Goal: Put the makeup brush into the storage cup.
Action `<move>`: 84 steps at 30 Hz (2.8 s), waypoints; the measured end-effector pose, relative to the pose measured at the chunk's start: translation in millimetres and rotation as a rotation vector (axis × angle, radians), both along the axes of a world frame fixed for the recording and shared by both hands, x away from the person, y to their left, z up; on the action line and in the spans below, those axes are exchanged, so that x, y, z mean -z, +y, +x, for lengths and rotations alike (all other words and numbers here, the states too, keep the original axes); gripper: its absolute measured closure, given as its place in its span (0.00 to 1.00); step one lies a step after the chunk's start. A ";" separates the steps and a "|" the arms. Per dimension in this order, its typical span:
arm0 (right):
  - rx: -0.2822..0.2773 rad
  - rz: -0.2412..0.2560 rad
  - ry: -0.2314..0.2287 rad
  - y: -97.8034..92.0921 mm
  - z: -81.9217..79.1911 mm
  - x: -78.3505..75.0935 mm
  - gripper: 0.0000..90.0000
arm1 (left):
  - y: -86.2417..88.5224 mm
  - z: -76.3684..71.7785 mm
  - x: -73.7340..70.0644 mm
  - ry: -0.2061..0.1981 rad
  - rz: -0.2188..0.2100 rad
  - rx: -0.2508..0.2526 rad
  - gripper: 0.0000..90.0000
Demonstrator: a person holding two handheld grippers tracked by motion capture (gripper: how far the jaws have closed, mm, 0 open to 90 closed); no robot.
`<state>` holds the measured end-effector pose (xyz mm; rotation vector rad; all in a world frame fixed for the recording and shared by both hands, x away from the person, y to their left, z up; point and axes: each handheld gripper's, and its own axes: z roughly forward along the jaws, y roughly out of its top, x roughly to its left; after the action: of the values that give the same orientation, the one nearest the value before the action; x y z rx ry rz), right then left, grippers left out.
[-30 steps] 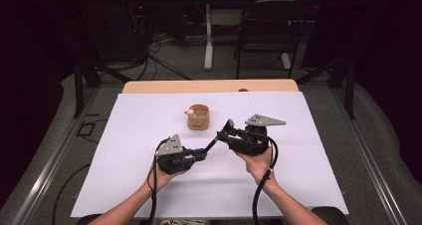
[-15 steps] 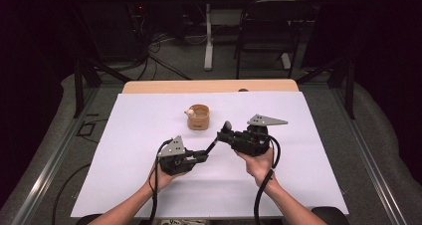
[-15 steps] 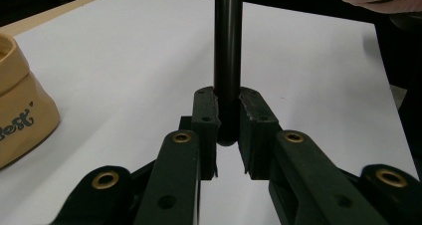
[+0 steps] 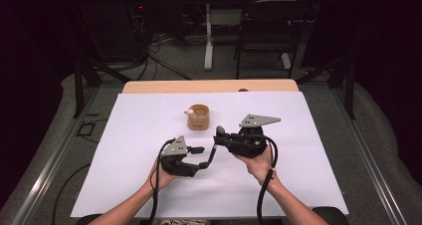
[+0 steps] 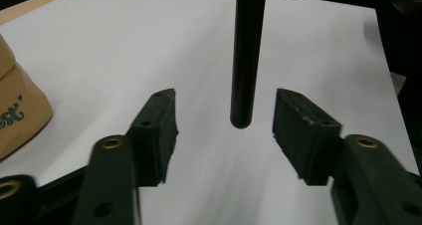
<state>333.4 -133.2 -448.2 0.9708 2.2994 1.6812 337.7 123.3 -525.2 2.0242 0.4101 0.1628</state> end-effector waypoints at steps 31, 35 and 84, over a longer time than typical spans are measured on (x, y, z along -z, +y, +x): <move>-0.085 -0.157 -0.040 24.9 -7.9 2.3 0.87 | -6.5 -0.7 -15.6 -0.009 -0.144 0.005 0.54; -0.089 -0.161 -0.038 25.0 -7.6 4.0 0.87 | -6.9 -0.9 -13.8 0.005 -0.151 0.023 0.65; -0.058 -0.136 -0.183 -40.7 -39.0 15.7 0.02 | 15.2 16.9 -27.4 -0.030 -0.178 -0.028 0.86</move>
<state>294.4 -173.8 -463.9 0.6993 2.3052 1.5402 354.6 138.5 -497.8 1.8395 0.4193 0.1673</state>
